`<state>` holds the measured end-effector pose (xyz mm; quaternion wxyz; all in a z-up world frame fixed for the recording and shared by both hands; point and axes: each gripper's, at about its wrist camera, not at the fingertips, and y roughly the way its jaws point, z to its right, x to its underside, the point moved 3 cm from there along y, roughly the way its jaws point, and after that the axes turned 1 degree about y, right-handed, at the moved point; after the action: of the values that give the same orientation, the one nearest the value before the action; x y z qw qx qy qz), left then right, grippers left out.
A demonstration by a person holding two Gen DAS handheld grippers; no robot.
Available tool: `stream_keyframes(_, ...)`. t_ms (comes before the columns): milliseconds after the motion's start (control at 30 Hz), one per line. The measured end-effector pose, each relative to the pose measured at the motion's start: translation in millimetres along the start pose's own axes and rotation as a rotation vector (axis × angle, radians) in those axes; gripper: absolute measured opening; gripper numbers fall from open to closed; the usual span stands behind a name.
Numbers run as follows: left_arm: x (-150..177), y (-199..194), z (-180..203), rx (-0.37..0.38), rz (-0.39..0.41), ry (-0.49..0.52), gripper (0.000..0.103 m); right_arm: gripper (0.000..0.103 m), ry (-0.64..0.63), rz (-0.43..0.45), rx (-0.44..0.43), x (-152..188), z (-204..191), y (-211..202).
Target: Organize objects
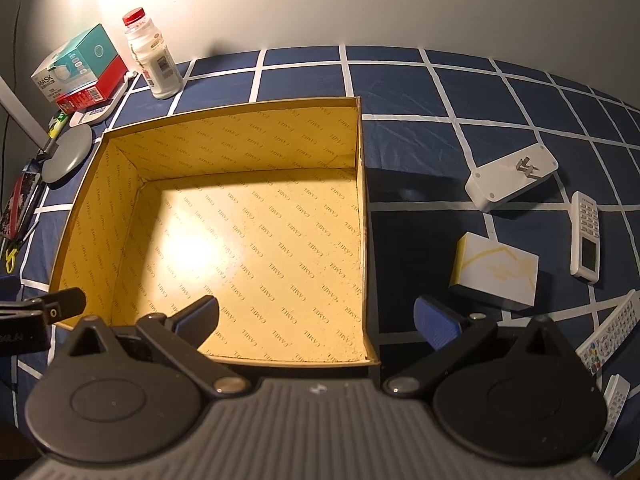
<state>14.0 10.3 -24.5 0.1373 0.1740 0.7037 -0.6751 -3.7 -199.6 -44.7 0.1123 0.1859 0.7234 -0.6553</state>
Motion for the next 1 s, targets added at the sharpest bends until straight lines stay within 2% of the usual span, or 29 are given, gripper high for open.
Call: stream_keyframes(1000, 3.0, 0.1, -6.4, -0.007, -0.008, 0.004, 0.102, 0.103, 0.005, 0.003, -0.012, 3.3, -5.4, -1.6)
